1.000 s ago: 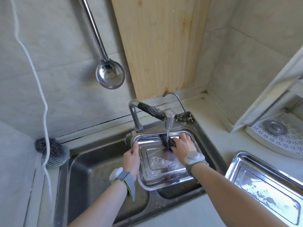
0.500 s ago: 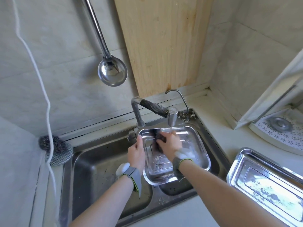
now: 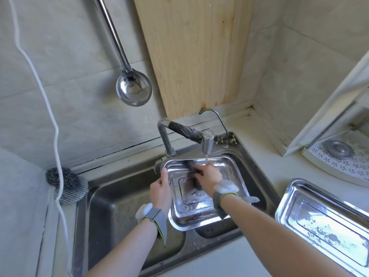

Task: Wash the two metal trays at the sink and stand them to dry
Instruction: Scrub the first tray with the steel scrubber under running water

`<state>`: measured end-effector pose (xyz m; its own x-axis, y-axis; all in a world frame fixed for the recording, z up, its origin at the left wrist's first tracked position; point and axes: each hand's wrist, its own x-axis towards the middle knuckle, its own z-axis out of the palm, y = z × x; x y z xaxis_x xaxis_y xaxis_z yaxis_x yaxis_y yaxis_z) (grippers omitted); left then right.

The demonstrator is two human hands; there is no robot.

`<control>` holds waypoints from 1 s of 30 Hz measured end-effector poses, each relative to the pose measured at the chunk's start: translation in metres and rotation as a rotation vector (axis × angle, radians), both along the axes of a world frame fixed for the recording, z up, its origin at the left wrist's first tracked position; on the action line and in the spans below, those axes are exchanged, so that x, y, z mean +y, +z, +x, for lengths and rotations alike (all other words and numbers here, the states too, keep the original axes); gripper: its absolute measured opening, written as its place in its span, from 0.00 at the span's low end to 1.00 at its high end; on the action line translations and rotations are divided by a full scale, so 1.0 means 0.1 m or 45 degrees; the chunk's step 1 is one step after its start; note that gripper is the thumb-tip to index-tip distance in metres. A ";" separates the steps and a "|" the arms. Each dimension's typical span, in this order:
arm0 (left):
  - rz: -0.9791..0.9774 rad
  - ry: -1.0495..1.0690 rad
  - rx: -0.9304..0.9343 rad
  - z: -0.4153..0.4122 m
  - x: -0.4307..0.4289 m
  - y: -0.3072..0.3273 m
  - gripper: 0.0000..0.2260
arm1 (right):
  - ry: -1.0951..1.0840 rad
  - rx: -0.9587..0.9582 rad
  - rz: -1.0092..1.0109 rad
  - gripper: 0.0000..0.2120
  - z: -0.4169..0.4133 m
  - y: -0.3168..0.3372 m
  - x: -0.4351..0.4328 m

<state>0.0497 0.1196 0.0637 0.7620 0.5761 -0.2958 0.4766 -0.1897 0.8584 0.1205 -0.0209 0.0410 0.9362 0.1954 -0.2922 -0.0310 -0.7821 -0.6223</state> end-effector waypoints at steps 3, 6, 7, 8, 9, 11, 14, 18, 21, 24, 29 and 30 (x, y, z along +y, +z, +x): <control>0.049 -0.044 0.011 0.01 -0.03 0.02 0.26 | 0.061 -0.067 -0.002 0.16 -0.09 0.03 0.09; 0.028 -0.008 0.026 0.04 -0.01 -0.01 0.27 | 0.373 -0.136 0.194 0.15 -0.28 0.10 0.32; 0.022 0.004 0.027 0.03 -0.01 0.00 0.27 | 0.283 -0.106 0.105 0.15 -0.16 0.07 0.24; 0.022 0.002 0.019 0.02 -0.01 0.01 0.26 | 0.116 -0.046 0.031 0.17 -0.03 0.02 0.12; 0.032 -0.017 0.008 0.01 -0.02 0.03 0.26 | -0.025 0.004 -0.045 0.18 0.05 -0.02 0.03; 0.070 -0.041 0.013 0.02 -0.03 0.06 0.26 | 0.063 -0.070 -0.036 0.19 -0.07 0.03 0.12; 0.046 -0.016 0.037 0.02 -0.05 0.06 0.27 | 0.398 -0.172 0.124 0.15 -0.27 0.10 0.33; 0.083 -0.029 0.002 -0.02 -0.07 0.10 0.27 | 0.149 -0.130 -0.058 0.18 -0.05 0.07 0.16; 0.088 -0.038 0.017 -0.02 -0.06 0.10 0.27 | 0.462 -0.197 0.012 0.16 -0.24 0.10 0.26; 0.082 -0.024 0.011 -0.05 -0.05 0.09 0.27 | 0.265 -0.217 -0.067 0.19 -0.13 0.02 0.18; 0.074 -0.015 0.003 -0.07 -0.05 0.07 0.27 | 0.407 -0.235 -0.052 0.21 -0.19 0.03 0.19; 0.076 -0.019 -0.008 -0.07 -0.04 0.07 0.27 | 0.306 -0.222 -0.083 0.22 -0.16 0.00 0.16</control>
